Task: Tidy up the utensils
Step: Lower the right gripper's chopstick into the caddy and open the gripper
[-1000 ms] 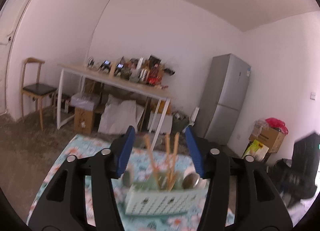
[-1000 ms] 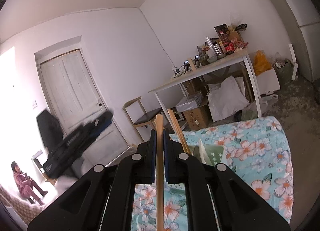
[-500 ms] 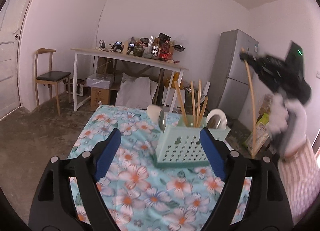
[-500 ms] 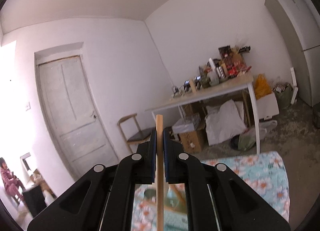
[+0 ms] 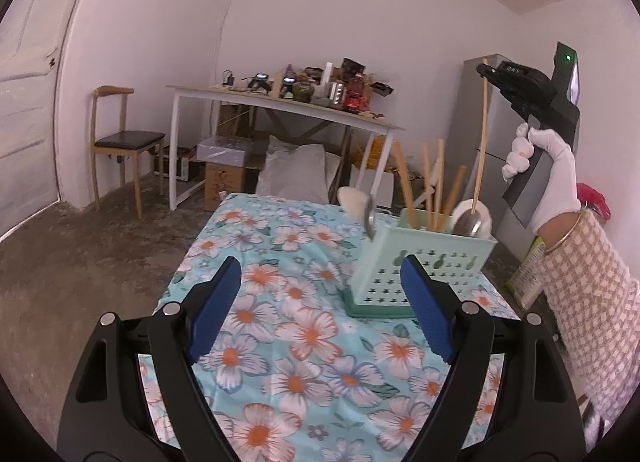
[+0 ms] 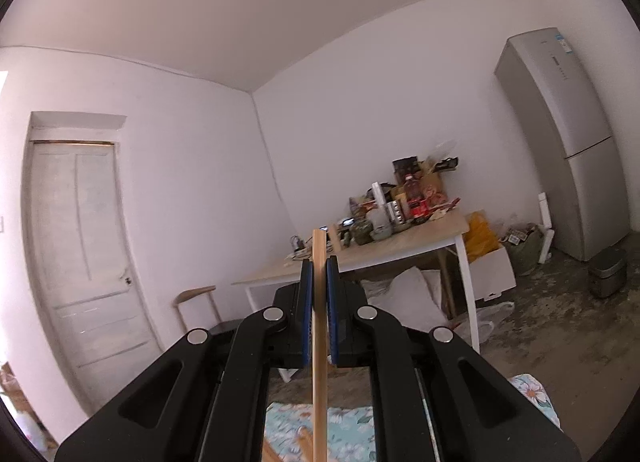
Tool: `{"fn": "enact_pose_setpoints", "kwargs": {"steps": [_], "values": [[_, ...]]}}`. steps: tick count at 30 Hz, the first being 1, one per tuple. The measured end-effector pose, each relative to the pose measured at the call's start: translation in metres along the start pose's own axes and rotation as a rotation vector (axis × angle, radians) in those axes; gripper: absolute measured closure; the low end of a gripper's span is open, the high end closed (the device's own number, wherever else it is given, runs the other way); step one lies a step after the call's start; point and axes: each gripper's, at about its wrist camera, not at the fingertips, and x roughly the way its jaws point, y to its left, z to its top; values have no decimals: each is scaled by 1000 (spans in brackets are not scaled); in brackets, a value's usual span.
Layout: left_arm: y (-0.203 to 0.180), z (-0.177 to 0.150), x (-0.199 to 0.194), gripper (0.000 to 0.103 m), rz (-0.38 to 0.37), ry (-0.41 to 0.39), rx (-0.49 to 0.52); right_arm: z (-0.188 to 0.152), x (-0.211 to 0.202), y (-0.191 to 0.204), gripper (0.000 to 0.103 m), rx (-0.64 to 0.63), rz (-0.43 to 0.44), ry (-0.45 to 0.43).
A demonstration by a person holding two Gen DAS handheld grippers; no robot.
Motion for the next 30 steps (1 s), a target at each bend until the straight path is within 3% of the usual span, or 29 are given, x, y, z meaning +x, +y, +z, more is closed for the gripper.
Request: {"fn": "enact_pose_setpoints", "kwargs": {"steps": [14,24,26,28,30], "values": [[14,0,7,25,61,3,-18,-40,22,0,96,-97,-141,2],[12,0,2,25,67,-8,-14,-43,11,4,95,-128,-147,-2],[10,1,1,25,68,-10,-11,-39,6,1,92,-116,-140,5],[9,1,-1,24,71,-16,-13,-37,-3,0,77,-100,-129,7],[7,3,-3,19,77,-22,-15,-32,-20,-1,73,-81,-104,9]]}}
